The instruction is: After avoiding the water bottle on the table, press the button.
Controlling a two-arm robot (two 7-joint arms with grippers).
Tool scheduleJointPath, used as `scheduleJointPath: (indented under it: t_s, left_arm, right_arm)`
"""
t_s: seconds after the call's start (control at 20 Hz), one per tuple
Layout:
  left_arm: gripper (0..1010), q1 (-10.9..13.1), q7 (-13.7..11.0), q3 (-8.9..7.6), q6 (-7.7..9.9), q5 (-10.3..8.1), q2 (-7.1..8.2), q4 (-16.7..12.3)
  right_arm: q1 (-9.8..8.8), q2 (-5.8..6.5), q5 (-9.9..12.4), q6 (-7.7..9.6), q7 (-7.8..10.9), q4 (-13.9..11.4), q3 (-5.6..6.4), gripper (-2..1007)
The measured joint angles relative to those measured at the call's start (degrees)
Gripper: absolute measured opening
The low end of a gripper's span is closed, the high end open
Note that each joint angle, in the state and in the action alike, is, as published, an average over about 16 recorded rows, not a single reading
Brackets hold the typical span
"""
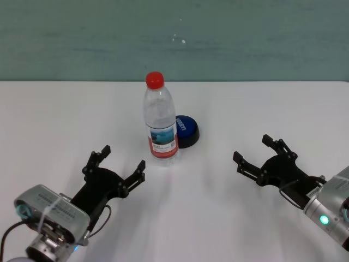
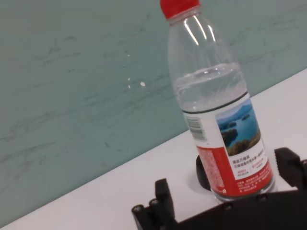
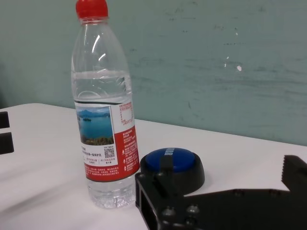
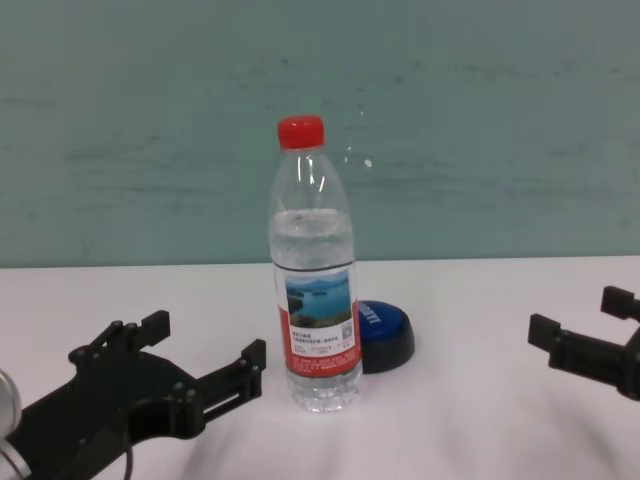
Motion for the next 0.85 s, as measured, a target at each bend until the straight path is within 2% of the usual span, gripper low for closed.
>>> scheduleJointPath:
  t_s: [0.85]
  left_arm:
    - [1000,0.00,0.00,0.00,0.00,0.00,0.00,0.00]
  right_arm:
    - [0.02,0.02,0.02,0.05,-0.02,-0.01,-0.02,1004]
